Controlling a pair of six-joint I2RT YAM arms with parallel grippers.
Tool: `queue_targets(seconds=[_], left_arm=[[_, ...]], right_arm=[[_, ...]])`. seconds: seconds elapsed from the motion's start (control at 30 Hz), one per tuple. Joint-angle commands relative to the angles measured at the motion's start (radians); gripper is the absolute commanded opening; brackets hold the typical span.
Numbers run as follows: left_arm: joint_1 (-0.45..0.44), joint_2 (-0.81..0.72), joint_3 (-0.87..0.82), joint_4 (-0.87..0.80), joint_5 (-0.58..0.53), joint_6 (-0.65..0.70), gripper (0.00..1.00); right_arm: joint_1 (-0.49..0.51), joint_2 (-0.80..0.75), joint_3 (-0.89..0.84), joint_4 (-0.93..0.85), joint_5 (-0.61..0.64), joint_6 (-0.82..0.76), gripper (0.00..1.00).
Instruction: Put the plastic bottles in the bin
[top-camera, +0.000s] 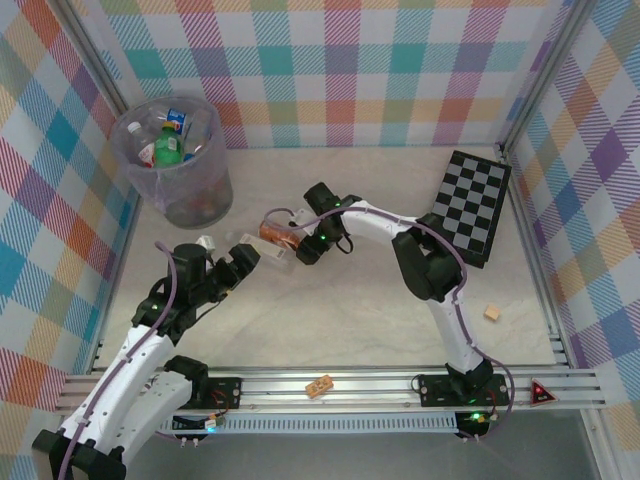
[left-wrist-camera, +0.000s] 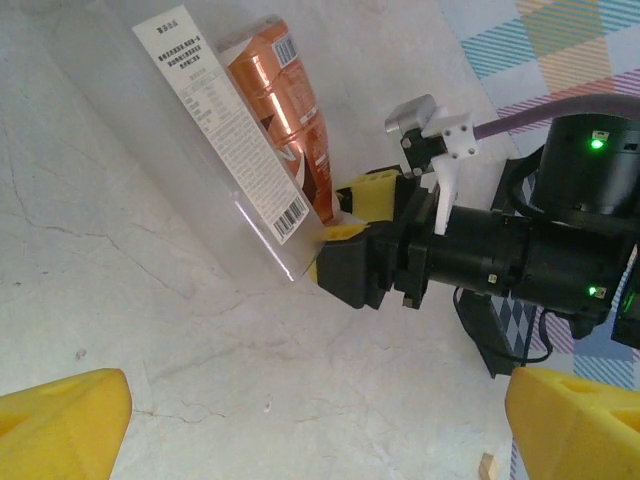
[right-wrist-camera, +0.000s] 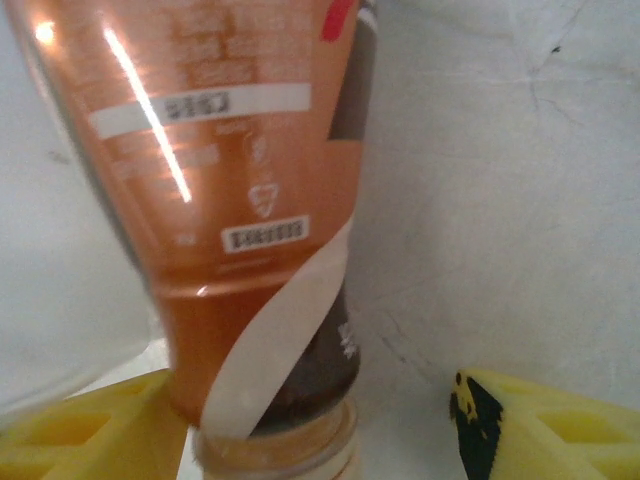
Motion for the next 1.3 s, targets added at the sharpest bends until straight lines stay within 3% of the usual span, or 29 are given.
queue_targets(seconds=[0.0,0.27,0.33,0.5,0.6,0.8,1.0,1.27], left_arm=[[-0.007,-0.001,0.0,0.036,-0.012,-0.011,0.96],[-0.007,0.018,0.017,0.073,0.026,-0.025,0.96],[-0.007,0.028,0.019,0.116,0.048,-0.044,0.96],[-0.013,0.054,0.019,0.207,0.088,-0.095,0.96],[-0.044,0.075,0.016,0.283,0.105,-0.132,0.96],[-0.142,0.157,0.045,0.439,0.083,-0.204,1.0],[-0.244,0.31,0.119,0.554,0.039,-0.212,1.0],[-0.293,0.504,0.235,0.642,0.002,-0.207,1.0]], right_arm=[[0.008,0.042,0.038,-0.017,-0.043,0.003,0.68],[0.007,-0.048,-0.05,0.025,-0.004,0.001,0.46],[0.002,-0.081,-0.059,-0.007,-0.001,0.004,0.36],[-0.032,-0.198,-0.153,-0.007,-0.021,0.044,0.32],[-0.062,-0.303,-0.258,0.037,-0.028,0.1,0.22],[-0.104,-0.541,-0.462,0.147,-0.13,0.264,0.18],[-0.095,-0.719,-0.601,0.239,-0.321,0.37,0.18],[-0.049,-0.842,-0.687,0.25,-0.372,0.403,0.19]])
